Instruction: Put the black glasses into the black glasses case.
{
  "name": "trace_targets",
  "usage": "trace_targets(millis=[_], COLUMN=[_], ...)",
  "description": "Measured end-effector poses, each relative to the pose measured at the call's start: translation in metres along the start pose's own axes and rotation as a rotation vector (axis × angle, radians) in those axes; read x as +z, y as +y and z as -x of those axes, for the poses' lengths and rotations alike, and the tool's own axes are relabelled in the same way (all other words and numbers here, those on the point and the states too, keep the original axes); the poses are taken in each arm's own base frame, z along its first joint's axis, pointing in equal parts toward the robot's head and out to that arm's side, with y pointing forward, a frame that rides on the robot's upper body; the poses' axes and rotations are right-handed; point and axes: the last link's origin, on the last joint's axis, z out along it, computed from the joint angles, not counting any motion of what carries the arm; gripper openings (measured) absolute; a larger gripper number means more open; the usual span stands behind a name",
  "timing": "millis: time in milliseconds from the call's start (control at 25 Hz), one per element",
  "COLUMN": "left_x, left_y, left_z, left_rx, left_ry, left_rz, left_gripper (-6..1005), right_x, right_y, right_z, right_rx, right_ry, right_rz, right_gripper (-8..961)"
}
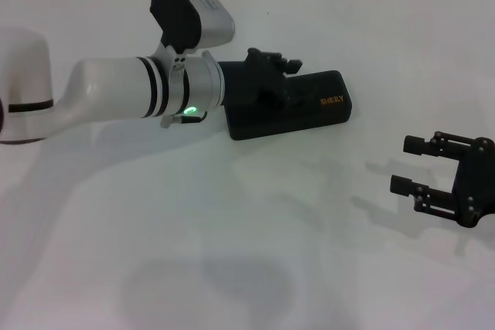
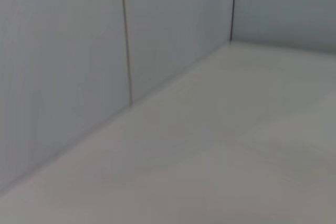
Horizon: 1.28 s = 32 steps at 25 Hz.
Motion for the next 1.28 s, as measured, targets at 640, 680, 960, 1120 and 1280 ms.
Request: trace_targets(millis=[640,680,960,1120,1280], left_x=[-0.133,-0.138,-0.137,-0.140,-0.142], left_y=[0.028,0.031,0.041,0.049,0.056], left_z=[0.003,0.011,0.022,0.033,0.041], left_rx=[0.080,0.093,0.113,0.093,0.118], left_ry=[0.462,0.461,0.442,0.451,0.475], left_rz=[0.426,0.421,0.435,0.416,0.392], left_gripper=[746,787,888,888,888], right_x=[-0.004,-0.002,0.009,0.017,0.028], right_y=[0.006,0.006,0.011,0.008,0.005], right_z=[0.027,0.029,0.028,0.033,0.036], right_rx=[-0.086,-0.092,-0.143,-0.202,-0.229], right_ry=[-0.155,-0.160,-0.163,-0.163,-0.147], right_rz=[0.088,0.094,0.123,0.145,0.178], right_gripper=[693,706,786,785,785])
